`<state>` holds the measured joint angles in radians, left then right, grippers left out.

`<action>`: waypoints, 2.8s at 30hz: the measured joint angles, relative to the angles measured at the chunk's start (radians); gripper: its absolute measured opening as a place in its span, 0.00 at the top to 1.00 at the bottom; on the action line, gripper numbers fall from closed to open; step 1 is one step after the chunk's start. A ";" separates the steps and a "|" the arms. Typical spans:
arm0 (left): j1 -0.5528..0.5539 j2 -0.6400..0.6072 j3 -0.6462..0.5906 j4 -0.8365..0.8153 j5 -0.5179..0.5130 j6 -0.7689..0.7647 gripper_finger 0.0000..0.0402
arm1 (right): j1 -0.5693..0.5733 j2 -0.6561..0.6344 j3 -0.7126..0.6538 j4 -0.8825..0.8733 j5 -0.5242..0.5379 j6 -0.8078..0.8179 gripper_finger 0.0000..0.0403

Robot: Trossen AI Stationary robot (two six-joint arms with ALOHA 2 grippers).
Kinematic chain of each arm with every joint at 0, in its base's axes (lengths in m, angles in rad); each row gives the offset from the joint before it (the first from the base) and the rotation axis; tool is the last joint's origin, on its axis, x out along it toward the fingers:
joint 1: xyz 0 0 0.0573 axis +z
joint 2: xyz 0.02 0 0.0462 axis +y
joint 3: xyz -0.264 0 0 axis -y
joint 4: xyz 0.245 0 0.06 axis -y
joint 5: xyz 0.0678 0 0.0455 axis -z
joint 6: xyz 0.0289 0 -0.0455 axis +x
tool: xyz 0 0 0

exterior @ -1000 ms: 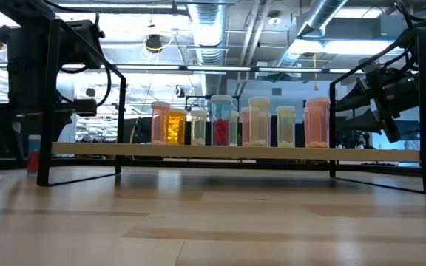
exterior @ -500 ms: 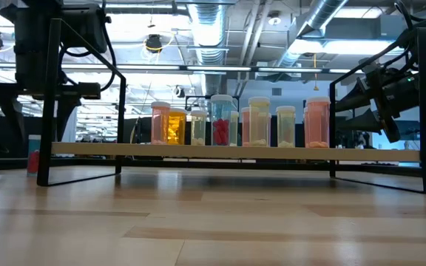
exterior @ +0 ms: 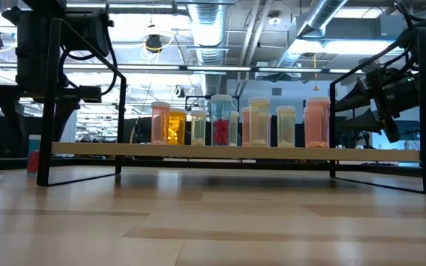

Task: Pick and place medicine bottles onto shelf by color
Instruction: Put the blue pill bottle on the shelf

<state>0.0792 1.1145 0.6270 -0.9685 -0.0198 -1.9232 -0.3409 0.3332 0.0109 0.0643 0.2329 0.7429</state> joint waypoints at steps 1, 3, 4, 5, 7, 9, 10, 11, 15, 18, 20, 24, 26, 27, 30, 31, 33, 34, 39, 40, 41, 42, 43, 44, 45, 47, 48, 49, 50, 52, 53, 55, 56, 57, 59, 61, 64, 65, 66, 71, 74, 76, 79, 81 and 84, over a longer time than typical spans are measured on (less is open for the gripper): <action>0.000 0.000 0.000 0.001 -0.002 0.000 0.51 | 0.000 0.000 0.000 0.000 0.000 0.000 0.38; 0.000 0.000 0.000 0.004 -0.003 0.000 0.56 | 0.000 0.000 0.000 0.000 0.000 0.000 0.38; 0.000 0.000 0.000 0.006 -0.003 0.000 0.58 | 0.000 0.000 0.000 0.000 0.000 0.000 0.38; 0.000 0.000 0.000 0.006 -0.003 0.001 0.60 | 0.000 0.000 0.000 0.000 0.000 0.000 0.38; 0.000 0.000 0.000 0.007 -0.004 0.004 0.64 | 0.000 0.000 0.000 0.000 0.000 0.000 0.38; 0.000 0.000 0.000 0.007 -0.004 0.017 0.67 | 0.000 0.000 0.000 0.000 0.000 0.000 0.38; 0.000 0.000 0.000 0.007 -0.004 0.022 0.69 | 0.000 0.000 0.000 0.000 0.000 0.000 0.38; 0.000 0.000 0.000 0.008 -0.005 0.028 0.70 | 0.000 0.000 0.000 0.000 0.000 0.000 0.38; 0.000 0.000 0.000 0.009 -0.011 0.035 0.73 | 0.000 0.000 0.000 0.000 0.000 0.000 0.38; 0.000 0.000 0.000 0.010 -0.019 0.035 0.74 | 0.000 0.000 0.000 0.000 0.000 0.000 0.38; 0.000 0.000 0.000 0.010 -0.022 0.035 0.74 | 0.000 0.000 0.000 0.000 0.000 0.000 0.38; 0.000 0.000 0.000 0.015 -0.029 0.035 0.74 | 0.000 0.000 0.000 0.000 0.000 0.000 0.38; 0.001 -0.001 0.000 0.017 -0.034 0.037 0.74 | 0.000 0.000 0.000 0.000 0.000 0.000 0.38; 0.002 -0.003 0.000 0.017 -0.039 0.044 0.74 | 0.000 0.000 0.000 0.000 0.000 0.000 0.38; 0.008 -0.004 0.017 -0.004 -0.070 0.088 0.74 | 0.000 0.000 0.000 0.000 0.000 0.000 0.38; 0.015 -0.004 0.033 -0.022 -0.082 0.112 0.74 | 0.000 0.000 0.000 0.000 0.000 0.000 0.38; 0.035 -0.004 0.072 -0.068 -0.119 0.166 0.74 | 0.000 0.000 0.000 0.000 0.000 0.000 0.38; 0.046 -0.004 0.094 -0.099 -0.143 0.195 0.74 | 0.000 0.000 0.000 0.000 0.000 0.000 0.38; 0.105 -0.004 0.206 -0.200 -0.281 0.367 0.74 | 0.000 0.000 0.000 0.000 0.000 0.000 0.38; 0.117 -0.004 0.227 -0.209 -0.306 0.407 0.74 | 0.000 0.000 0.000 0.000 0.000 0.000 0.38; 0.130 -0.004 0.244 -0.211 -0.333 0.447 0.74 | 0.000 0.000 0.000 0.000 0.000 0.000 0.38; 0.142 -0.004 0.261 -0.210 -0.356 0.486 0.74 | 0.000 0.000 0.000 0.000 0.000 0.000 0.38; 0.155 -0.004 0.280 -0.211 -0.377 0.522 0.74 | 0.000 0.000 0.000 0.000 0.000 0.000 0.38; 0.167 -0.004 0.298 -0.211 -0.398 0.560 0.74 | 0.000 0.000 0.000 0.000 0.000 0.000 0.38; 0.178 -0.004 0.317 -0.209 -0.417 0.596 0.74 | 0.000 0.000 0.000 0.000 0.000 0.000 0.38; 0.197 -0.004 0.351 -0.199 -0.452 0.670 0.73 | 0.000 0.000 0.000 0.000 0.000 0.000 0.38; 0.205 -0.004 0.368 -0.190 -0.466 0.708 0.74 | 0.000 0.000 0.000 0.000 0.000 0.000 0.38; 0.213 -0.004 0.386 -0.179 -0.479 0.746 0.73 | 0.000 0.000 0.000 0.000 0.000 0.000 0.38; 0.217 -0.004 0.401 -0.164 -0.489 0.785 0.73 | 0.000 0.000 0.000 0.000 0.000 0.000 0.38; 0.223 -0.003 0.426 -0.123 -0.499 0.861 0.73 | 0.000 0.000 0.000 0.000 0.000 0.000 0.38; 0.224 -0.003 0.437 -0.099 -0.500 0.897 0.73 | 0.000 0.000 0.000 0.000 0.000 0.000 0.38; 0.224 -0.002 0.453 -0.046 -0.500 0.964 0.74 | 0.000 0.000 0.000 0.000 0.000 0.000 0.38; 0.222 0.001 0.459 -0.013 -0.494 1.001 0.74 | 0.000 0.000 0.000 0.000 0.000 0.000 0.38; 0.218 0.006 0.463 0.020 -0.484 1.035 0.74 | 0.000 0.000 0.000 0.000 0.000 0.000 0.38; 0.206 0.027 0.472 0.065 -0.457 1.084 0.74 | 0.000 0.000 0.000 0.000 0.000 0.000 0.38; 0.190 0.057 0.488 0.068 -0.434 1.100 0.74 | 0.000 0.000 0.000 0.000 0.000 0.000 0.38; 0.156 0.125 0.522 0.069 -0.413 1.100 0.74 | 0.000 0.000 0.000 0.000 0.000 0.000 0.38; 0.142 0.150 0.537 0.065 -0.404 1.099 0.74 | 0.000 0.000 0.000 0.000 0.000 0.000 0.38; 0.128 0.177 0.558 0.065 -0.398 1.099 0.74 | 0.000 0.000 0.000 0.000 0.000 0.000 0.38; 0.062 0.314 0.698 -0.004 -0.377 1.072 0.75 | 0.000 0.000 0.000 0.000 0.000 0.000 0.38; 0.028 0.383 0.794 -0.074 -0.379 1.065 0.75 | 0.000 0.000 0.000 0.000 0.000 0.000 0.38; 0.007 0.428 0.850 -0.110 -0.373 1.059 0.75 | 0.000 0.000 0.000 0.000 0.000 0.000 0.38; -0.024 0.489 0.929 -0.173 -0.341 1.030 0.75 | 0.000 0.000 0.000 0.000 0.000 0.000 0.38; -0.045 0.521 0.974 -0.212 -0.316 1.015 0.75 | 0.000 0.000 0.000 0.000 0.000 0.000 0.38; -0.080 0.561 1.022 -0.245 -0.287 1.001 0.75 | 0.000 0.000 0.000 0.000 0.000 0.000 0.38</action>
<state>-0.0009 1.6755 1.6485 -1.2133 -0.3071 -0.9224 -0.3408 0.3332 0.0109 0.0643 0.2329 0.7428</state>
